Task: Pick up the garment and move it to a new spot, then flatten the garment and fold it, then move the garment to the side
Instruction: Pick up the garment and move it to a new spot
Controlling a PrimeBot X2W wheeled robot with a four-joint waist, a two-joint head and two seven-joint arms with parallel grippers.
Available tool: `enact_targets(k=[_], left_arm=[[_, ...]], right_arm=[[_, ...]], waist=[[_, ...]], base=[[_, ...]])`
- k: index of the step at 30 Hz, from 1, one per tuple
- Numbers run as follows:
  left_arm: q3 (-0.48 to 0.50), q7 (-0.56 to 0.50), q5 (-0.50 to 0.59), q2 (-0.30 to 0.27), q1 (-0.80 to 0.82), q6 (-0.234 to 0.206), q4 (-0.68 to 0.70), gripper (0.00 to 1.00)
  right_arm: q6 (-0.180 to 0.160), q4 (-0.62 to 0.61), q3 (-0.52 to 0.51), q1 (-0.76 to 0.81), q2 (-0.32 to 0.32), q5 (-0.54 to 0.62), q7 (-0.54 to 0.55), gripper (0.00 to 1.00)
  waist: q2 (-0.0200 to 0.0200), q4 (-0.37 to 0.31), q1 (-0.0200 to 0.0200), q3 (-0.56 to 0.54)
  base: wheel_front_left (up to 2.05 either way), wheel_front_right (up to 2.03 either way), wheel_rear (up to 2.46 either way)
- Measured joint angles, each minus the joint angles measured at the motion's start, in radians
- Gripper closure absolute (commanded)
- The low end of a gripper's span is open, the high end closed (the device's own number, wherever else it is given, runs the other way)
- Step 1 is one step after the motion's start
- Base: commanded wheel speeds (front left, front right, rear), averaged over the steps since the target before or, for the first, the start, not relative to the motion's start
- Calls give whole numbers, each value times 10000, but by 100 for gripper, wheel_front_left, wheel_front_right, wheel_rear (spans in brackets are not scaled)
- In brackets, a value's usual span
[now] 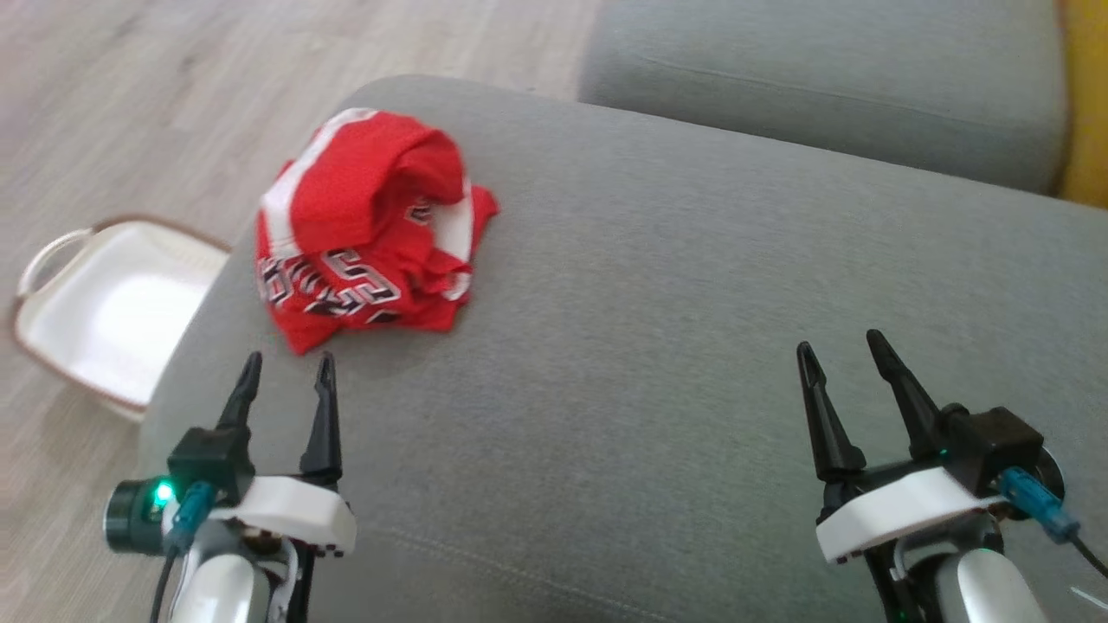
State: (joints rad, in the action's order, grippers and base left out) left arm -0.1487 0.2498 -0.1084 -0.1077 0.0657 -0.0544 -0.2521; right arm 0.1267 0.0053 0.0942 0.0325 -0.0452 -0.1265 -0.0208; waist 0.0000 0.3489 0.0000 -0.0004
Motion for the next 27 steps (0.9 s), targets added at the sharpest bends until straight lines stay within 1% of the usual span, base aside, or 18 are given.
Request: enact_targets(k=[4, 6, 13, 18, 20, 22, 24, 27], left_arm=[[35, -2, 0, -65, -18, -2, 94, 0], [38, -2, 0, -65, -22, -2, 119, 0], [84, -2, 2, -61, -48, -42, 201, 0], [146, 0, -73, -73, 81, 33, 113, 0], [159, -6, -140, -88, 397, 121, -142, 0], [157, -153, -228, -140, 984, 318, -430, 0], [169, -387, -311, -230, 1789, 476, -704, 0], [253, -855, -353, -443, 3101, 560, -1043, 0]], right_arm=[[0, -73, 17, 1, 0, -4, 79, 0], [0, -81, 19, 1, 0, -4, 79, 0], [0, -115, 63, 1, 0, -2, 182, 0], [0, -334, 71, -12, -6, 35, 320, 0], [0, -464, 61, -58, -25, 48, 435, 0], [0, -596, 48, -186, -86, 86, 575, 0], [0, -725, 65, -456, -265, 140, 723, 0], [0, -905, 121, -1014, -562, 151, 832, 0]], waist=[[0, 472, 0, 50], [0, 548, 0, 66], [0, 503, 0, 130], [0, 347, 0, 476], [0, 273, 0, 727], [0, 190, 0, 1026], [0, 96, 0, 1380], [0, -83, 0, 1963]], base=[[0, 0, 0], [0, 0, 0], [0, 0, 0], [0, 0, 0], [0, 0, 0], [0, 0, 0], [0, 0, 0], [0, 0, 0]])
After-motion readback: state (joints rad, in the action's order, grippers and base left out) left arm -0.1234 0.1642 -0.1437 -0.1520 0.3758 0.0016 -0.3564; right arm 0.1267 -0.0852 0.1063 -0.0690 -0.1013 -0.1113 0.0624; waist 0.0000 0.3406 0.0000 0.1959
